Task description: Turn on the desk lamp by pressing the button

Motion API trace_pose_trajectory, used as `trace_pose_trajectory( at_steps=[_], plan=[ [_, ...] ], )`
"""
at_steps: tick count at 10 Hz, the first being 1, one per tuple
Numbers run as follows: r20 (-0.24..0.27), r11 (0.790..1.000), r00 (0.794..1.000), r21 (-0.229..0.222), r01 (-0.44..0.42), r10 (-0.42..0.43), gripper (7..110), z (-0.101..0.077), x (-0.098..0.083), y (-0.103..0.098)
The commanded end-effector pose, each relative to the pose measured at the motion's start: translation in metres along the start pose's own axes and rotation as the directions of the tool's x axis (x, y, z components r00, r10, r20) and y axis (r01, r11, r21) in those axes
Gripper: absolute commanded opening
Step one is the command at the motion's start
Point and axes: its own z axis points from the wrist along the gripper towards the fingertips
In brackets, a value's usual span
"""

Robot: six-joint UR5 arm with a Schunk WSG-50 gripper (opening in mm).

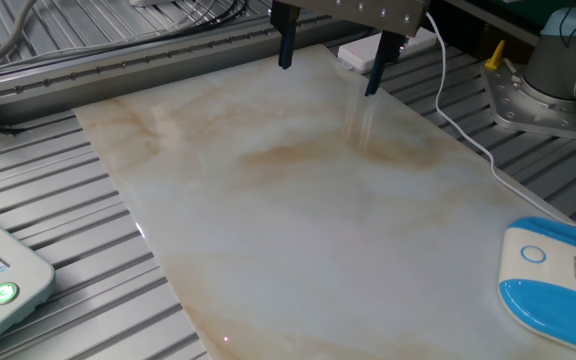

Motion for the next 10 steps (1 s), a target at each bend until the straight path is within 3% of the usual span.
trace_pose_trajectory(
  at_steps=[1, 3, 5, 7, 10],
  plan=[
    [-0.001, 0.998, 0.998, -0.022, -0.06, 0.06, 88, -0.001, 0.0, 0.005],
    [-0.028, 0.998, 0.998, -0.033, -0.048, 0.047, 88, -0.002, 0.007, 0.008],
    [-0.059, 0.992, 0.993, -0.074, 0.101, -0.106, 88, -0.002, 0.017, 0.016],
    [-0.058, 0.97, 0.976, -0.139, 0.202, -0.211, 88, -0.004, 0.022, 0.03],
    [-0.093, 0.963, 0.965, -0.136, 0.232, -0.245, 88, -0.001, 0.025, 0.046]
  ],
)
